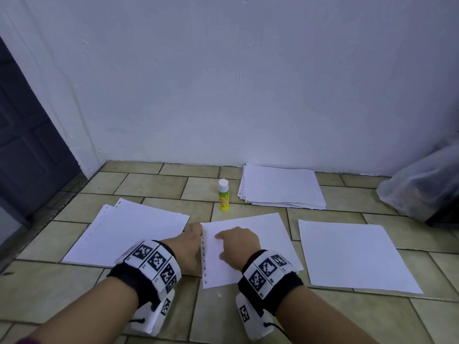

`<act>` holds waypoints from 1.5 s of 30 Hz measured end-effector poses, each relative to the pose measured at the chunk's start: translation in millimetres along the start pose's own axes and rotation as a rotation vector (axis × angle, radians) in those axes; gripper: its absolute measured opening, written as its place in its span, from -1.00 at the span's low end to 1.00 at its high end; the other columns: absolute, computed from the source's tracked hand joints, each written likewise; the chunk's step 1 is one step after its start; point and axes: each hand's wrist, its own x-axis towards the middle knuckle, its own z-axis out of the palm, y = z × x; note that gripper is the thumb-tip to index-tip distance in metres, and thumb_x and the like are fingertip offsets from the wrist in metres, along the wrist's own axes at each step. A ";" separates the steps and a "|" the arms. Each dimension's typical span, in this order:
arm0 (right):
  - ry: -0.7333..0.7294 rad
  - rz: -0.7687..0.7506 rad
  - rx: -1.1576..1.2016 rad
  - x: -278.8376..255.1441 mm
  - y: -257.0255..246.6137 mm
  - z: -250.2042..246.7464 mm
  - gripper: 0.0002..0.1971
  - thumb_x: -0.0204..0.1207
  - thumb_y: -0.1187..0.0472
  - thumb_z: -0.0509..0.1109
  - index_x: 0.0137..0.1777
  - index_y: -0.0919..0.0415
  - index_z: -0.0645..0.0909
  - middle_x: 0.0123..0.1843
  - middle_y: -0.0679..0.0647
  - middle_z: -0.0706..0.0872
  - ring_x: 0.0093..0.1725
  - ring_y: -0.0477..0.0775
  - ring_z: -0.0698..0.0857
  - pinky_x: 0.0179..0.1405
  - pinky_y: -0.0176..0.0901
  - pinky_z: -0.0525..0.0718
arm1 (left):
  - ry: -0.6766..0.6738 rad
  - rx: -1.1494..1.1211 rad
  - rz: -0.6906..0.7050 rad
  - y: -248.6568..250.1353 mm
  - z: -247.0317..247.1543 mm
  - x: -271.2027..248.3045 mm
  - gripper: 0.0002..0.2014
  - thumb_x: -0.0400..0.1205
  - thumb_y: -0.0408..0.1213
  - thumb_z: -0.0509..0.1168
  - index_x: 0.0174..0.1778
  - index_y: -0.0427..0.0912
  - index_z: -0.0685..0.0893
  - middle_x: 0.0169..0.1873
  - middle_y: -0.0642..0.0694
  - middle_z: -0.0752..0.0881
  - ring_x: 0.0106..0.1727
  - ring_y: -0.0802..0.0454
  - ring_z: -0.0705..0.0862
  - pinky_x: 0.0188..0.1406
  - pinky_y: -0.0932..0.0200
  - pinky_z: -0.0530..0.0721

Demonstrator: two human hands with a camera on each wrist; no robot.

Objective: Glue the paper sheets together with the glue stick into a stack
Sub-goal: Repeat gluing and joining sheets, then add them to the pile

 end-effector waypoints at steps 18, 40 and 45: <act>-0.050 0.218 0.051 0.2 86.5 -24.8 -0.40 0.59 -0.08 0.32 0.56 0.05 0.25 0.42 0.12 0.54 0.38 0.15 0.54 0.32 0.01 0.53 | 0.032 0.355 0.089 14.2 9.8 5.2 0.11 0.45 0.15 0.47 0.68 -0.25 -0.07 0.69 -0.09 -0.03 0.65 -0.09 -0.03 0.53 -0.04 0.31; -0.027 0.104 -0.076 -12.1 -6.6 13.2 -0.52 0.60 0.12 0.28 0.45 0.27 0.30 0.45 0.20 0.30 0.42 0.34 0.32 0.24 0.05 0.49 | 0.180 0.222 0.186 25.6 10.4 3.3 -0.52 0.63 -0.11 0.31 0.39 -0.25 0.39 0.42 -0.17 0.40 0.46 -0.08 0.37 0.29 0.05 0.47; -0.112 -0.041 0.020 1.1 -14.8 14.9 -0.22 0.59 0.20 0.33 0.68 0.24 -0.06 0.71 0.06 -0.08 0.68 0.19 -0.05 0.54 0.30 0.23 | 0.133 0.204 0.119 4.6 25.5 17.7 -0.13 0.64 0.10 0.24 0.69 -0.26 -0.05 0.70 -0.11 -0.03 0.70 0.00 -0.12 0.65 -0.02 0.09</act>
